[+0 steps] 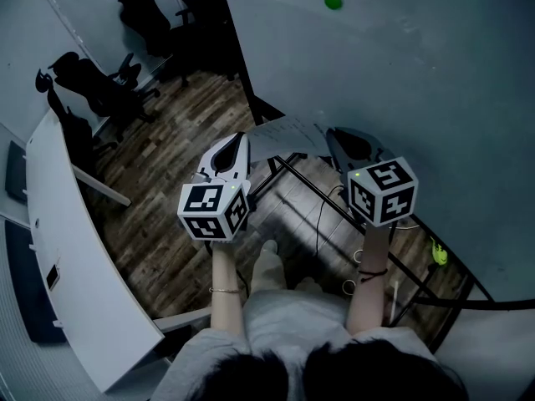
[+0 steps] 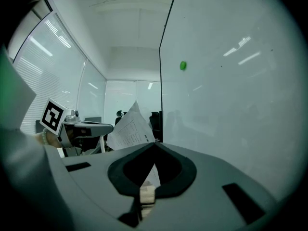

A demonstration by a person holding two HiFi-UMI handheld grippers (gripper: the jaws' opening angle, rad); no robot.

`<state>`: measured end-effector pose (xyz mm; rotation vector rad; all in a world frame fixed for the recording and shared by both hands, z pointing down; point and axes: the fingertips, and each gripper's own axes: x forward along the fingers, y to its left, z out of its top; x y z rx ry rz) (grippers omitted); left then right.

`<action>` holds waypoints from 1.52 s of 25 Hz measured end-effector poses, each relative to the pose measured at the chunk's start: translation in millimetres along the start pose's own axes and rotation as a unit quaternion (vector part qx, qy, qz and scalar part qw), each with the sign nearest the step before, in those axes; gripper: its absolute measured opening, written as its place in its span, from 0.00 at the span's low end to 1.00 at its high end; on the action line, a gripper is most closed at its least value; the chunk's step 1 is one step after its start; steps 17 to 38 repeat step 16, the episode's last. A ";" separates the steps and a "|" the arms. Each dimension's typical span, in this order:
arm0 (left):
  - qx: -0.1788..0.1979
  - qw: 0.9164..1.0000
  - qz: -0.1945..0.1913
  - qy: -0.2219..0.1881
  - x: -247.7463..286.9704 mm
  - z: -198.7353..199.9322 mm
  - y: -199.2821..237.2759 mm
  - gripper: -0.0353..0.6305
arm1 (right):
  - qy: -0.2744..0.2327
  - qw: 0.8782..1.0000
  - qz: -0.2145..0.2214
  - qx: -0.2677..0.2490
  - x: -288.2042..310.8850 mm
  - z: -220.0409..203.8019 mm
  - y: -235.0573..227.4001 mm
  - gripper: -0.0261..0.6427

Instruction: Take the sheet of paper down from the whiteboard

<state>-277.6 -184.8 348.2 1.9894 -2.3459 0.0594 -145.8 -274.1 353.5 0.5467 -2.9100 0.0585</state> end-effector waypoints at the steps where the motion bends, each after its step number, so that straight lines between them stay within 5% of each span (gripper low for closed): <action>1: 0.000 1.000 0.000 0.000 1.1 -0.3 -0.5 0.06 | -0.001 1.000 0.001 -0.001 0.1 0.3 -0.8 0.04; 38: 0.003 1.000 -0.006 0.002 12.5 -3.7 -4.3 0.06 | -0.012 1.000 -0.002 -0.009 2.2 6.8 -8.0 0.04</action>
